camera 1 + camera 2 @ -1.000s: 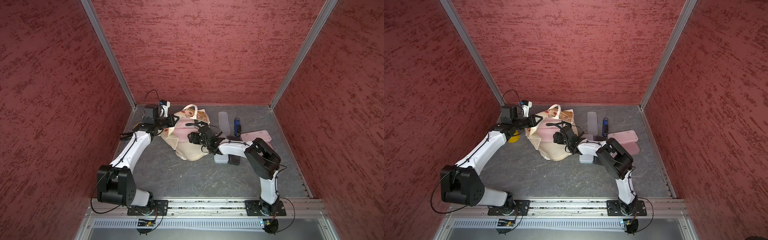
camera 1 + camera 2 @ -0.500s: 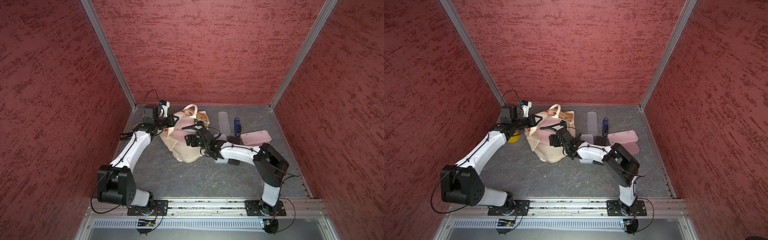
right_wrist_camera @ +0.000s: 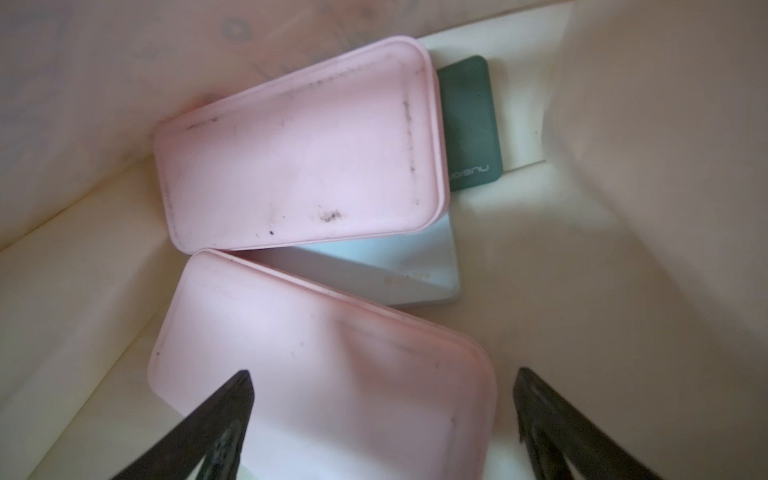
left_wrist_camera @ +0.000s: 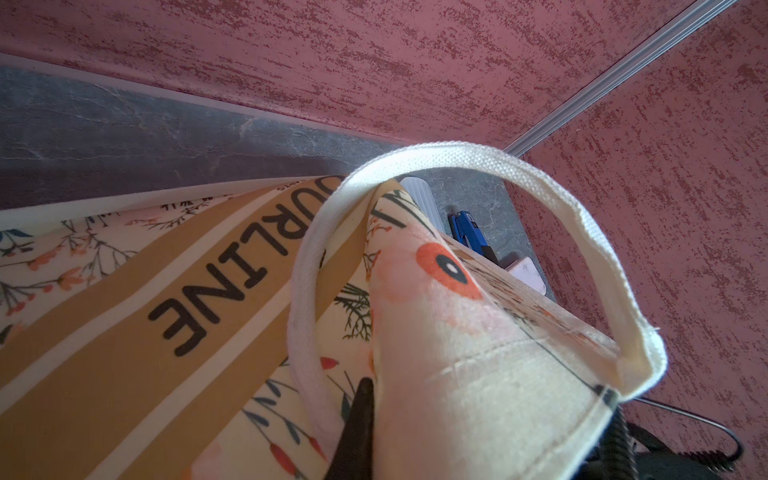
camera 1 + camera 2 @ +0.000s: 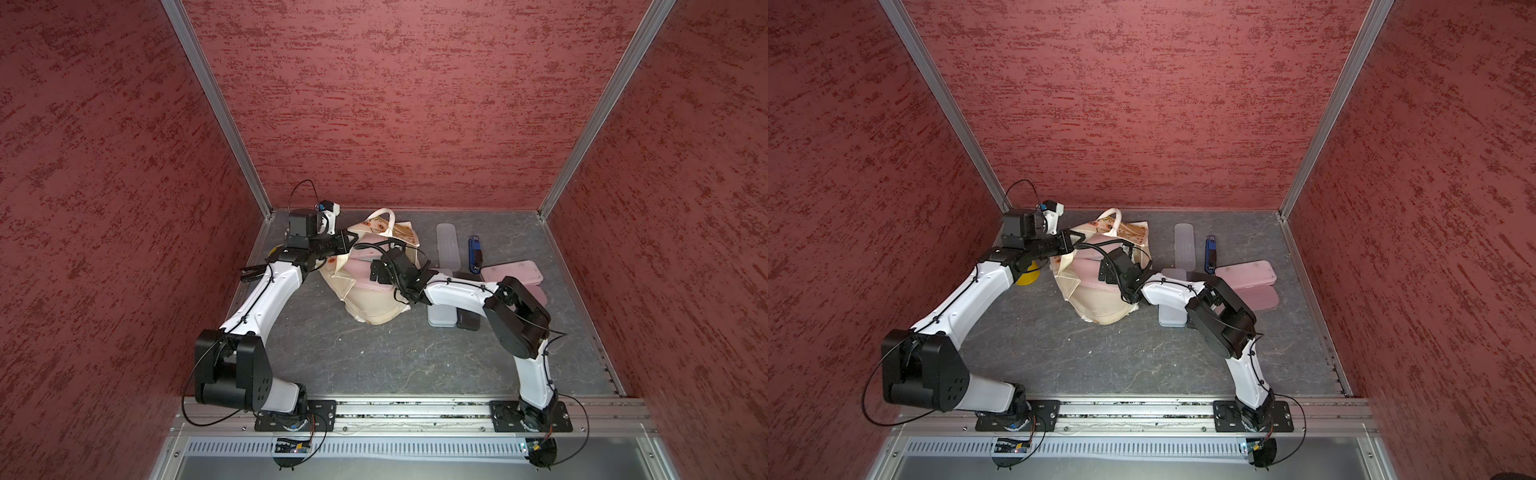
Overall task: Take out the pencil case from the canvas bag
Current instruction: Pick up the pencil case from the canvas bag.
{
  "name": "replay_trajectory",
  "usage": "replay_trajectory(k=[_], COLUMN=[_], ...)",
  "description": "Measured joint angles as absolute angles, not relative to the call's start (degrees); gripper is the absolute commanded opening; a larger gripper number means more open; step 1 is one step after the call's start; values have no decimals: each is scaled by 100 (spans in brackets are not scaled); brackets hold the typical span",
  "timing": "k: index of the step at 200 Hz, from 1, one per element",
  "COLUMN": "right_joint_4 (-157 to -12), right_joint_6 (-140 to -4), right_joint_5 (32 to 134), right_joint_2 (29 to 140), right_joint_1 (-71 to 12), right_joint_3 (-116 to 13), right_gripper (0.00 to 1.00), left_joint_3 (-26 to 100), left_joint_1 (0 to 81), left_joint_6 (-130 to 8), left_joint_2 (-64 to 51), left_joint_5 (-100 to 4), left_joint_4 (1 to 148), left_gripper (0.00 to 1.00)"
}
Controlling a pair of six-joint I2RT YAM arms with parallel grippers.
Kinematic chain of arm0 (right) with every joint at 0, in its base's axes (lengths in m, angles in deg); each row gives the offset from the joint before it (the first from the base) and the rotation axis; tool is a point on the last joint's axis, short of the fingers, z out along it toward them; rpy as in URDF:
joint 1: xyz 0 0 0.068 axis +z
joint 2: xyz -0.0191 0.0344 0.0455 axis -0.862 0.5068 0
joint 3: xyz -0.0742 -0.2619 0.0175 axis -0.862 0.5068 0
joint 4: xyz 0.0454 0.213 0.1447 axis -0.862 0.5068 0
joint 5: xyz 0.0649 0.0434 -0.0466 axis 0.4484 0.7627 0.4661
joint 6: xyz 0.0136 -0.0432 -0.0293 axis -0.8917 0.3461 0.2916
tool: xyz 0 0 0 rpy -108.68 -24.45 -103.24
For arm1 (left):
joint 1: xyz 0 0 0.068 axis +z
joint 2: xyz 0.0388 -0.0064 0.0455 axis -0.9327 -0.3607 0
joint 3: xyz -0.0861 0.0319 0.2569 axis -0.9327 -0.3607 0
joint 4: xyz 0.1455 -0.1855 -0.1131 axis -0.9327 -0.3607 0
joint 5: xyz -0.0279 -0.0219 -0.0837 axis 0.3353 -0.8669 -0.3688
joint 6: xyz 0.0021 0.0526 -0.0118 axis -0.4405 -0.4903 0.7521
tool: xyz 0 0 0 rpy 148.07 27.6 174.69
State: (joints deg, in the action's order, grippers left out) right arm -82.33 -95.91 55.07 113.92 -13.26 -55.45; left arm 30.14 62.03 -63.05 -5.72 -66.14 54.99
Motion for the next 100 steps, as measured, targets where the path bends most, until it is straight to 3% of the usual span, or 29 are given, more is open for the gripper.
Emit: replay_trajectory(k=[100], right_joint_4=[-8530], right_joint_6=[-10511], right_joint_5=[6200], right_joint_2=[11526], right_joint_1=[-1527], right_joint_3=[-5311], right_gripper=[99], left_joint_3=[3014], left_joint_1=[6177], left_joint_6=[-6305], left_joint_2=[-572], left_joint_5=[-6616], left_joint_4=[5497], left_gripper=[0])
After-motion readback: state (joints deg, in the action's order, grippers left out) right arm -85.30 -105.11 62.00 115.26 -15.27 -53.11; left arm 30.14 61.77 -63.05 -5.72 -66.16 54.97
